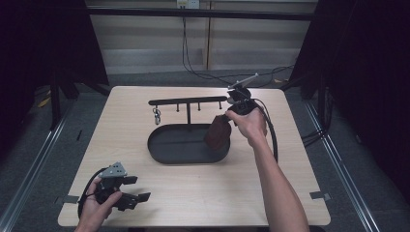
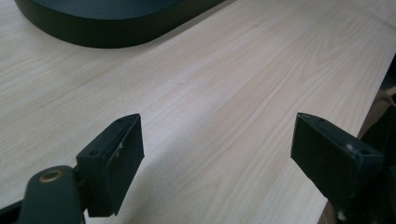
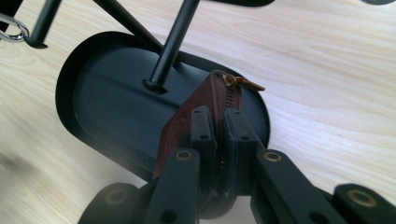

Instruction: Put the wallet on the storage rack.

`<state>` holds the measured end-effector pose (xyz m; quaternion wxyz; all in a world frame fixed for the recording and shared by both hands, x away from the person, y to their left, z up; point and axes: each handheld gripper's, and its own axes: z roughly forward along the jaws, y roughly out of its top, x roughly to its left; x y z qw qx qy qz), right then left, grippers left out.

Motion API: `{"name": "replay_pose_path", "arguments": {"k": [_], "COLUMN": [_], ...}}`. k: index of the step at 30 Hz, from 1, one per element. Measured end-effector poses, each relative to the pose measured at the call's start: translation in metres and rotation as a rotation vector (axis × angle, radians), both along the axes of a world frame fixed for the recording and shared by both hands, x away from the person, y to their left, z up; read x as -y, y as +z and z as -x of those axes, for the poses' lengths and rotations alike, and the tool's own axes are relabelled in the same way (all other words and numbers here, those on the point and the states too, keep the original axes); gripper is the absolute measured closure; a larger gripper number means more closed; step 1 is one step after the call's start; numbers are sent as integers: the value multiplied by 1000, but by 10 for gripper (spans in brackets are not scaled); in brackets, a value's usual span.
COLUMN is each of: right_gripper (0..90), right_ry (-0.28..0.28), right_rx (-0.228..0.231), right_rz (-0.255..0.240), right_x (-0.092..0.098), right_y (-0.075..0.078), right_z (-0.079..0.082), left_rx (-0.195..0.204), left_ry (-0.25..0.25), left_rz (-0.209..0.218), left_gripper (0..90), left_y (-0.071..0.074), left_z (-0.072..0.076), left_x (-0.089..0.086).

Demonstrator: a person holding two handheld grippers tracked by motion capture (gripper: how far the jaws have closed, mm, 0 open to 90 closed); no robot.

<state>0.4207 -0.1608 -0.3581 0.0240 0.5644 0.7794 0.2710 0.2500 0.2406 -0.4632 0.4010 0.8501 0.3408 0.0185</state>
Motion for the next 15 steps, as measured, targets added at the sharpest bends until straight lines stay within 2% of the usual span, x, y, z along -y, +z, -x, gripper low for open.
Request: {"name": "replay_pose_path", "arguments": {"k": [3,5,7,8,10,13,15], "right_gripper": [837,837,837,837,837,837,837], "right_ry": [-1,-1,-30,-22,-40,-35,-38], "right_rx": [3,12,24,17,24,26,48], "right_rz": [-17,-45,-61,-73,-87,-111,-125], "right_x": [0,-1,-2,-2,-3,-5,-6], "right_y": [-5,-12,-17,-20,-26,-36,-41], "right_z": [-1,-2,-1,-2,-1,-2,-1], "left_rx": [1,-2,-6,-9,-6,-4,-4], "left_ry": [0,-3,-11,-12,-10,-5,-4], "left_rz": [1,1,-2,0,-1,2,2], "left_gripper": [170,171,171,171,171,171,171], "left_y": [0,0,0,0,0,0,0], "left_z": [0,0,0,0,0,0,0], "left_x": [0,0,0,1,1,-1,-1]}}
